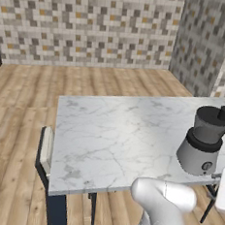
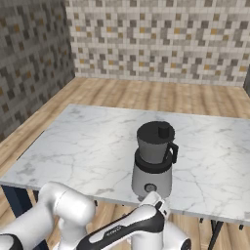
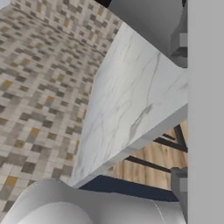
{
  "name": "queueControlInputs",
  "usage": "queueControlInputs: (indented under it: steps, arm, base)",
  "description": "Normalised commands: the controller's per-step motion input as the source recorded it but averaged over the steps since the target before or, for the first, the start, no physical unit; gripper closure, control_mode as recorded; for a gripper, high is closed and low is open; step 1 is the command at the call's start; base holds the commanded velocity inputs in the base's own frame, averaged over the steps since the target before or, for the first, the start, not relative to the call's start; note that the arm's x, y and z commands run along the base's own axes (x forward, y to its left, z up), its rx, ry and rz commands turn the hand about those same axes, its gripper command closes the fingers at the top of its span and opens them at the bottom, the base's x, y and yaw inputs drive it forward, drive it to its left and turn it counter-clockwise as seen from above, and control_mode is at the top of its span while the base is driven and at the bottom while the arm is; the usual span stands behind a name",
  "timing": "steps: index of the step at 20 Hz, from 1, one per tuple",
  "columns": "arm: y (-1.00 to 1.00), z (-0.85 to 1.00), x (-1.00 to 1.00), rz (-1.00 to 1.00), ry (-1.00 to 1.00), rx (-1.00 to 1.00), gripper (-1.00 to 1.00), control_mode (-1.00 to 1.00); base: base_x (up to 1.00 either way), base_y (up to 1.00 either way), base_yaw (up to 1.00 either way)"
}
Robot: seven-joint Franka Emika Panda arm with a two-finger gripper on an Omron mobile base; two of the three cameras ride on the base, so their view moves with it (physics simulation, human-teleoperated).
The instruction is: Open the blender lid, put the banana in the blender, close the lid, and start the blender.
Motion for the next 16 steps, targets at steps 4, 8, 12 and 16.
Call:
queueControlInputs:
  steps: [4,8,12,16]
  arm:
    - [-0.14,-0.05,0.18,0.0,0.0,0.0,-1.0,-1.0]
    - [-0.09,-0.09,0.17,0.0,0.0,0.0,-1.0,-1.0]
    - [-0.07,-0.2,0.16,0.0,0.0,0.0,-1.0,-1.0]
    - [-0.05,-0.28,0.12,0.0,0.0,0.0,-1.0,-1.0]
  base:
    - [0.0,0.0,0.0]
    - [0.0,0.0,0.0]
    - [0.0,0.0,0.0]
    - [0.0,0.0,0.0]
